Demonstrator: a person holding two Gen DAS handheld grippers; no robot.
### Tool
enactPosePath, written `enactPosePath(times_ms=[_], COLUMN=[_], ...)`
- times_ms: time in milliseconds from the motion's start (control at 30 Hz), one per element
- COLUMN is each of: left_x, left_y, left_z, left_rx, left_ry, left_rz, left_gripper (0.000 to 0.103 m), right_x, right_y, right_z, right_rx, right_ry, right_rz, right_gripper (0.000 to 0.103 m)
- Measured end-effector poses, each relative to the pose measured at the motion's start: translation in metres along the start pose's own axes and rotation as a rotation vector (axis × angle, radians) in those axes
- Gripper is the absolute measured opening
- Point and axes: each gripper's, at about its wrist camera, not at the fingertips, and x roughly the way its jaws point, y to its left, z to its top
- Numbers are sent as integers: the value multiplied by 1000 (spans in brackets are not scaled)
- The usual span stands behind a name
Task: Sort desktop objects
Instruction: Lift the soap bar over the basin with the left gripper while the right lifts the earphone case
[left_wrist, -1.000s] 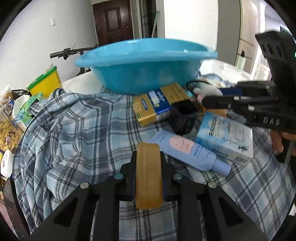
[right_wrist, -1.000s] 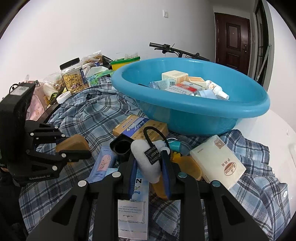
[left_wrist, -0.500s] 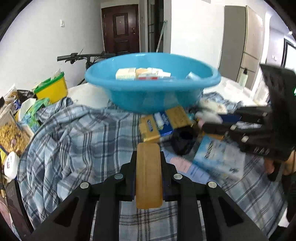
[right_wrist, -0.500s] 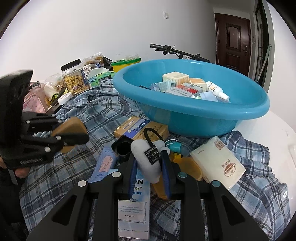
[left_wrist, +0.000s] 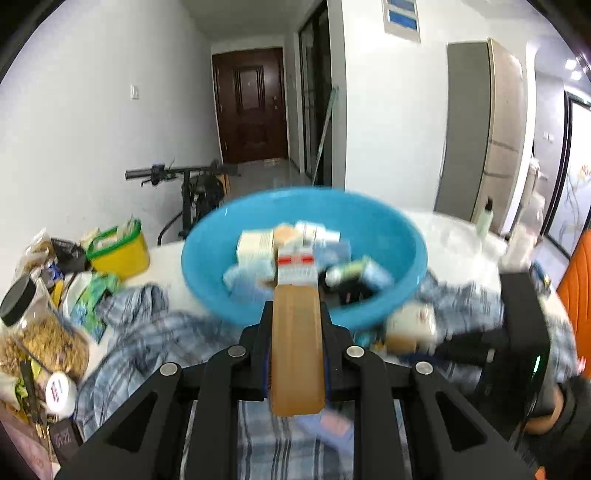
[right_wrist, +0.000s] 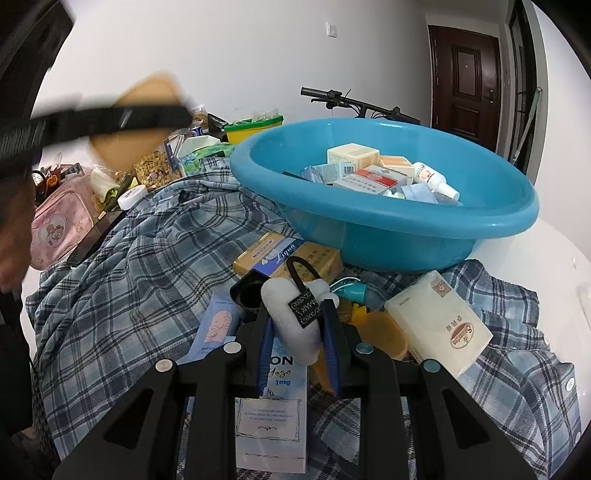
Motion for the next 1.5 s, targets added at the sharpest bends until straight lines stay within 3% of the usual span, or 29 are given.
enactPosePath(times_ms=[133,267,733,1033,1167,1500], left_x=[12,38,90,82,79,68], left_y=[-6,-11,19,15,13,22], left_z=[29,43,21,21,22,23], left_rx=[-7,11,-83,-69,-62,-95], left_ry=[-47,-44,17,-7,-27,-39], left_rz=[-8,18,23,32,78,40], left_gripper=[21,21,21,21,21,21], right_x=[3,5,3,1,-11,-63], right_y=[0,1,6,10,8,-8], right_z=[-1,-2,0,-2,-2,21], right_rx=[-3,-7,-26,-38,-26,-21], right_ry=[13,19,2,0,-17,-50], right_rz=[-3,-4,-3,-1,-4,-86], right_gripper=[23,23,23,23,23,23])
